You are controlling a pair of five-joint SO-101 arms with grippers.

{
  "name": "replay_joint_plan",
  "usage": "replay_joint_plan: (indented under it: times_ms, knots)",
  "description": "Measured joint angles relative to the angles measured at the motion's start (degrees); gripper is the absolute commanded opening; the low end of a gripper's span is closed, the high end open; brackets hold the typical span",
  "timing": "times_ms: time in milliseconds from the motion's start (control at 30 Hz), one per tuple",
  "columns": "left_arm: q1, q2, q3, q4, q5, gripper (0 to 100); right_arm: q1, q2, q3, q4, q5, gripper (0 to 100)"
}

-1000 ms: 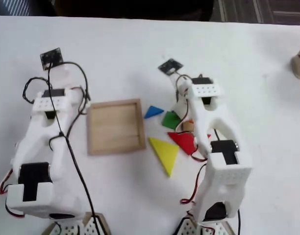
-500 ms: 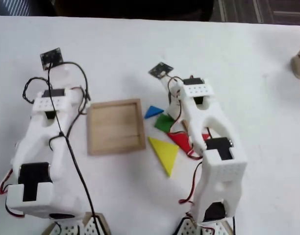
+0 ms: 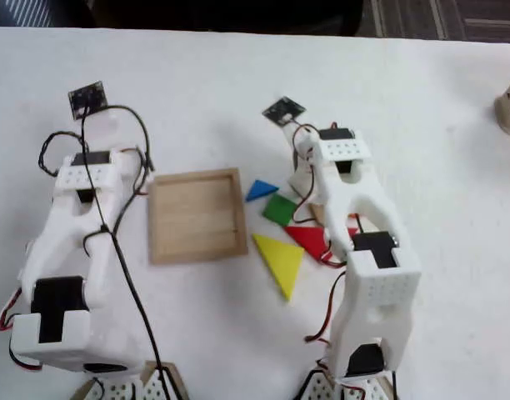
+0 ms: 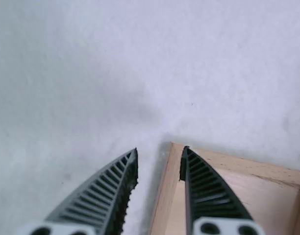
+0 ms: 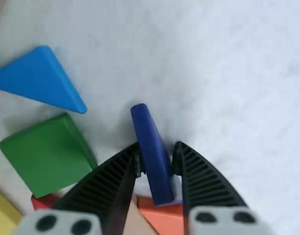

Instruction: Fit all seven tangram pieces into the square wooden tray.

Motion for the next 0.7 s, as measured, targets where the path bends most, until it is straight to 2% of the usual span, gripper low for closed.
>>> replay_joint_plan:
  times_ms: [100, 267, 500, 700]
  knots:
    - [0.00, 0.00, 0.00, 0.00, 0.00, 16, 0.88, 0.09, -1.05, 0.18, -3.25, 1.3]
    - [0.00, 0.00, 0.00, 0.00, 0.00, 16, 2.02, 0.18, -2.64, 1.32, -7.65, 1.8]
    - [0.00, 0.00, 0.00, 0.00, 0.00, 16, 1.93, 0.18, -9.05, 8.09, -11.16, 1.8]
    - [0.00, 0.00, 0.00, -0.09, 0.00, 16, -4.48, 0.53, -17.58, 17.41, -13.01, 1.8]
